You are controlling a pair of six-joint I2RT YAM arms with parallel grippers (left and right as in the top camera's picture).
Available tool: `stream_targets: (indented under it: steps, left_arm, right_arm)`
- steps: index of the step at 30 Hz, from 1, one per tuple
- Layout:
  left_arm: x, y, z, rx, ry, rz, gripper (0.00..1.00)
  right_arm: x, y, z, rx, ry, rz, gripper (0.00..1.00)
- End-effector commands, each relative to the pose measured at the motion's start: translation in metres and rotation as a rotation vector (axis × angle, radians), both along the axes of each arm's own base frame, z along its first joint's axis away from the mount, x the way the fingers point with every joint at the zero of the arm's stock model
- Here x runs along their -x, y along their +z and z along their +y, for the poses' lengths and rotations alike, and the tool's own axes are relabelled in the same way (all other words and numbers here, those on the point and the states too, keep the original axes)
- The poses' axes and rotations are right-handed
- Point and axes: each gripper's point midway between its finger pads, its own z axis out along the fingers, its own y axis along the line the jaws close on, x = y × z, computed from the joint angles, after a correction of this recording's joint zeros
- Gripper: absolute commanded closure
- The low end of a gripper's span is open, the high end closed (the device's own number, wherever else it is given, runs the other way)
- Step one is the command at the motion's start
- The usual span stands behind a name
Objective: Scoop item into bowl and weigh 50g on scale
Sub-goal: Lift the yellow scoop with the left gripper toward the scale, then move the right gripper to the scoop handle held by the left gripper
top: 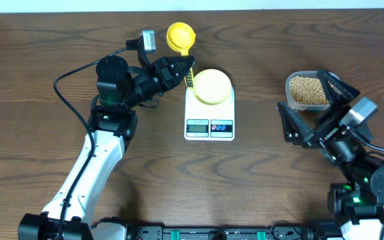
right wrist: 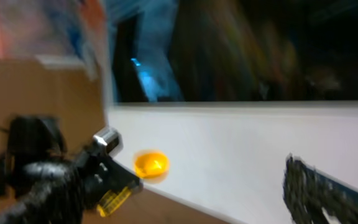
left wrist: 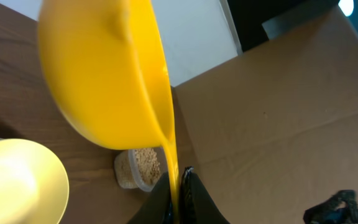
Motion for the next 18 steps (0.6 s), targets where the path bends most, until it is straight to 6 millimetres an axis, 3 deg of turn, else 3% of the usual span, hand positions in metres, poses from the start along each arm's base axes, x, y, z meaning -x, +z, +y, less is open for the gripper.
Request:
stream_targets:
  steps: [1, 11, 18]
  left_arm:
    - [0.002, 0.008, -0.002, 0.008, 0.003, -0.017, 0.93]
    - [0.003, 0.007, -0.018, -0.001, 0.023, -0.019, 0.93]
    - [-0.005, 0.006, -0.016, -0.011, 0.091, -0.022, 0.93]
  right_arm:
    - [0.002, 0.011, 0.009, -0.079, 0.11, 0.022, 0.01]
    - [-0.039, -0.01, 0.005, -0.14, 0.076, 0.211, 0.01]
    - [-0.064, -0.023, 0.009, -0.052, 0.046, 0.394, 0.01]
